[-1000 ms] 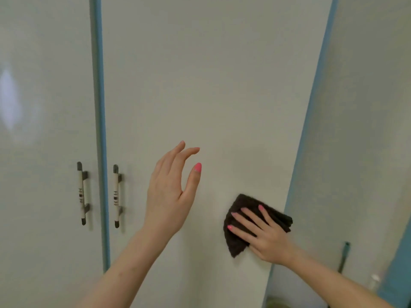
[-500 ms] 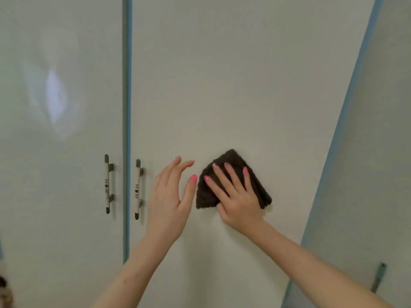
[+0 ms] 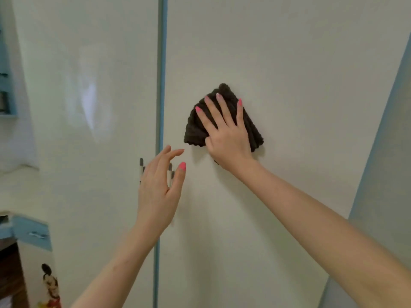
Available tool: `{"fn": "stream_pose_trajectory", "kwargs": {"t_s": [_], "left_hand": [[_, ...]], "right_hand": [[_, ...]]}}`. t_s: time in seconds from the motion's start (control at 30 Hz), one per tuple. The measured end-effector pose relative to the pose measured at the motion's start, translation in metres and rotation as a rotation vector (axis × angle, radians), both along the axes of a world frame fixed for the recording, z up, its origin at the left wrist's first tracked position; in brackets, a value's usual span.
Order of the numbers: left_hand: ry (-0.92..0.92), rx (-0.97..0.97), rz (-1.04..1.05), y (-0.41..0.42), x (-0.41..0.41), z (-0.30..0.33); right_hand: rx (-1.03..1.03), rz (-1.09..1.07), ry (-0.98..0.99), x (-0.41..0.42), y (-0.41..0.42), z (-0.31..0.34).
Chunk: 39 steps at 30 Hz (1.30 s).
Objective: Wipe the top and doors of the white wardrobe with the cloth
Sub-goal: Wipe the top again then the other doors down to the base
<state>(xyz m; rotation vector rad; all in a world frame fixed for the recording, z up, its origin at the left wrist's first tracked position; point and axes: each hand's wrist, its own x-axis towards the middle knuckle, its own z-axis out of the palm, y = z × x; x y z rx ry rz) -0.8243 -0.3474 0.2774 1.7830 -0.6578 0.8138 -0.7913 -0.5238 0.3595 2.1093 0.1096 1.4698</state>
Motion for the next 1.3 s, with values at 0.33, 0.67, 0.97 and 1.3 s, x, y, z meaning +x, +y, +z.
{"fn": "stream_pose_trajectory", "kwargs": {"t_s": [0.33, 0.67, 0.97, 1.3], "left_hand": [[0.043, -0.048, -0.024, 0.026, 0.009, -0.007], [0.069, 0.005, -0.141, 0.017, 0.019, -0.016], [0.07, -0.055, -0.248, 0.023, 0.035, -0.019], [0.128, -0.011, -0.258, 0.055, 0.058, -0.039]], "right_hand": [[-0.131, -0.017, 0.234, 0.018, 0.022, -0.201], [-0.027, 0.032, -0.053, -0.01, -0.02, -0.1], [-0.149, 0.06, 0.259, -0.001, -0.008, -0.206], [-0.235, 0.044, 0.349, -0.004, -0.002, -0.255]]}}
